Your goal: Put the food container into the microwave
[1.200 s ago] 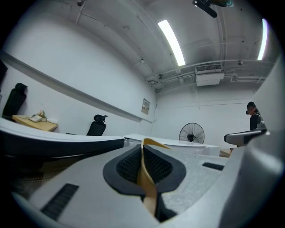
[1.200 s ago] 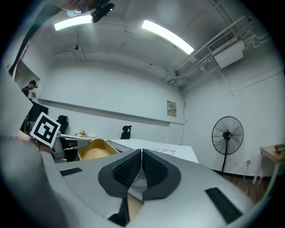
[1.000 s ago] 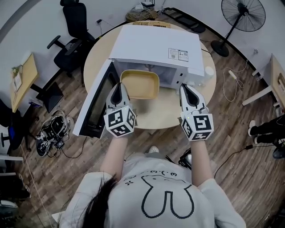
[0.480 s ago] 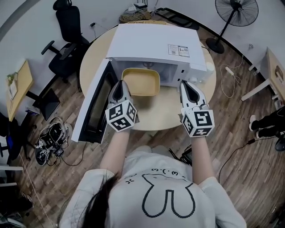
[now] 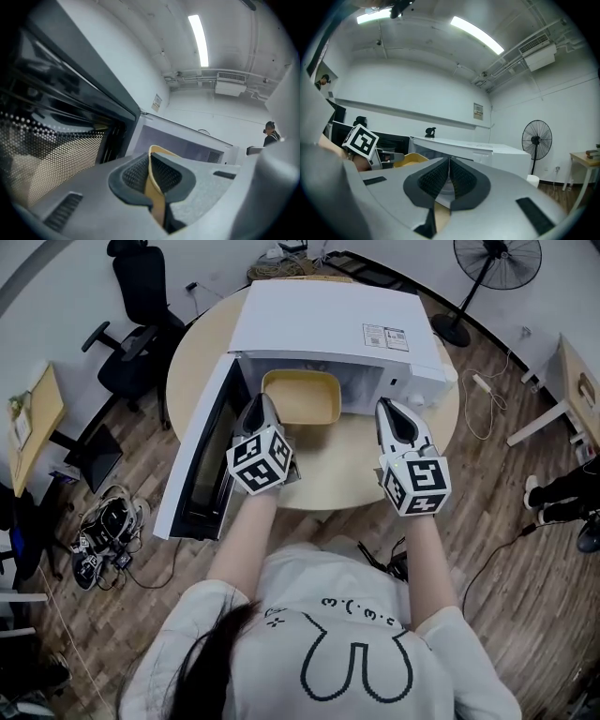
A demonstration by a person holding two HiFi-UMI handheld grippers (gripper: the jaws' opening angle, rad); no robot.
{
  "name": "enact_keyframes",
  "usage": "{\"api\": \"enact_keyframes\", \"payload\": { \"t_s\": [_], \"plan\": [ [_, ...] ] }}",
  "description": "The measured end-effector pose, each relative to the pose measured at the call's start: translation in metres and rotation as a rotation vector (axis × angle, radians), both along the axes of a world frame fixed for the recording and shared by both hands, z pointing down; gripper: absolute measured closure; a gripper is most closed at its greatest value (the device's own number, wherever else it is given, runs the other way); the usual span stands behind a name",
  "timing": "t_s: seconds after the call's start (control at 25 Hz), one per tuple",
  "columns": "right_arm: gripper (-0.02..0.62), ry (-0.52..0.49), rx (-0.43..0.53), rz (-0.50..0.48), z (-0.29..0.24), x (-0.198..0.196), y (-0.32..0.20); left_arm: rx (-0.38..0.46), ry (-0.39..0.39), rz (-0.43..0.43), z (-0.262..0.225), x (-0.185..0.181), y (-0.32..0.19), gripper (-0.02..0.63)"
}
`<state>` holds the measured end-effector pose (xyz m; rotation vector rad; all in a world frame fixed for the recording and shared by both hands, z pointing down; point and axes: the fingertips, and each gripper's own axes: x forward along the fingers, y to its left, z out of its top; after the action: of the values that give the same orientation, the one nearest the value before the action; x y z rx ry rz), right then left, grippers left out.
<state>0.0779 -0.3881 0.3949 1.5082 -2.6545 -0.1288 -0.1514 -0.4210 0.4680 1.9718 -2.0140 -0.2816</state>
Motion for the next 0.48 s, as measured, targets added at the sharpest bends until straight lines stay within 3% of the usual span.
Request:
{"api": "enact_keyframes", "payload": {
  "t_s": [0.48],
  "plan": [
    [0.563, 0.016, -0.018, 0.007, 0.027, -0.017, -0.018, -0.011, 0.0, 0.037, 0.011, 0.012, -0.04, 0.586]
  ]
}}
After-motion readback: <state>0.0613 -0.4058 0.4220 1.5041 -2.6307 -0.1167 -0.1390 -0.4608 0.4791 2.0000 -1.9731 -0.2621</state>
